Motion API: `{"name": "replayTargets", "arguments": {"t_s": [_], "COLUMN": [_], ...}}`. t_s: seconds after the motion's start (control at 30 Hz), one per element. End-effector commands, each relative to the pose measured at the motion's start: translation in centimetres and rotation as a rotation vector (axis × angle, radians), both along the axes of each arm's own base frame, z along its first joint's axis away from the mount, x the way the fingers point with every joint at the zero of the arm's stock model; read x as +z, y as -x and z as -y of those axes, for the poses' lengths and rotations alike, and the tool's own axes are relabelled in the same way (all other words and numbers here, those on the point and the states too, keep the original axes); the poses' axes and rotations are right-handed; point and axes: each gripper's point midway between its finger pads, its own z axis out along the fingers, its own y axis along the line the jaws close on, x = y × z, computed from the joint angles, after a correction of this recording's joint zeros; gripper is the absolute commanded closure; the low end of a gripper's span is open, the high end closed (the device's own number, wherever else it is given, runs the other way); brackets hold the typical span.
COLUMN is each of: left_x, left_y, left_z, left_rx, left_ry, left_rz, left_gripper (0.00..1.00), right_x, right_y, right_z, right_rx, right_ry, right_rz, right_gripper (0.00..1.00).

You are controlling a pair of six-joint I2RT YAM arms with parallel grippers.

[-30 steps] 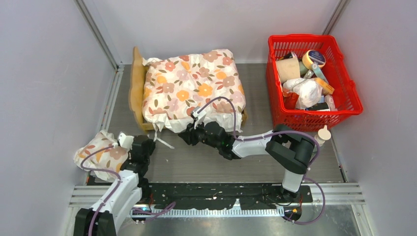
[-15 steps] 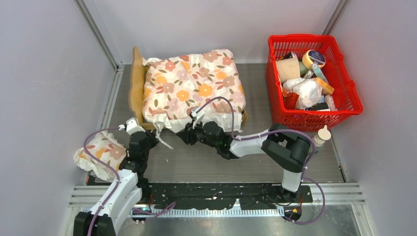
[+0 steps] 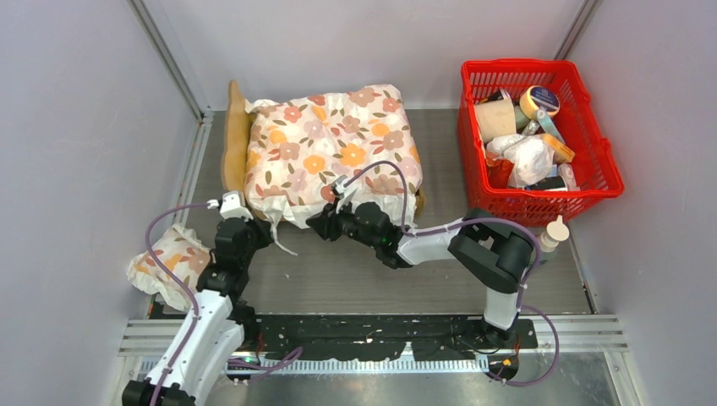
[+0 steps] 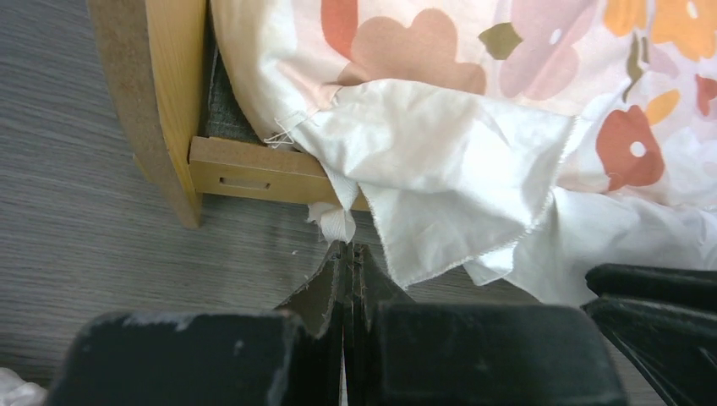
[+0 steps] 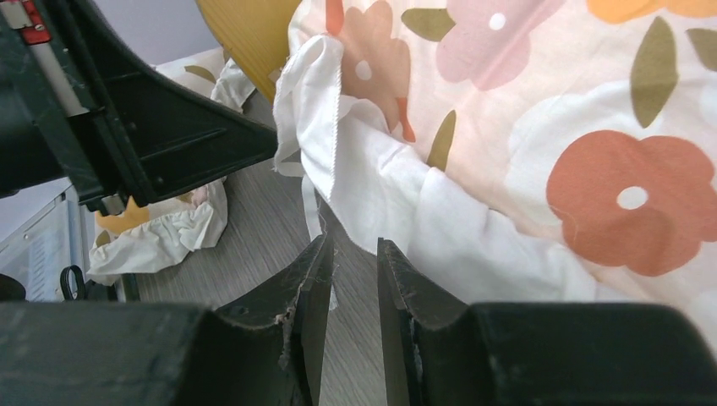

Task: Set up the pet bed
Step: Tie the ropes to the bed frame.

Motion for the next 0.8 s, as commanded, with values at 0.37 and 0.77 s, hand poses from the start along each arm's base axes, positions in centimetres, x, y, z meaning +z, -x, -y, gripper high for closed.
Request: {"name": "replayTargets", "arguments": {"t_s": [0.37, 0.77], "left_x": [-0.5, -0.7], "left_y": [0.0, -0.8], "left_z": [-0.5, -2.4], "left_rx": [0.035, 0.054], "left_ry": [0.11, 0.151], "left_rz": [0.003, 0.033], "left_gripper": [1.0, 1.0], "right_x": [2.2, 1.7], "right_y": [0.5, 0.0], "right_z": [-2.7, -4.3], "right_rx": [0.15, 0.15], "right_ry": [-0.142, -0.147], "right_rz": [0.025, 0.009], "right_gripper": [0.72, 0.7]}}
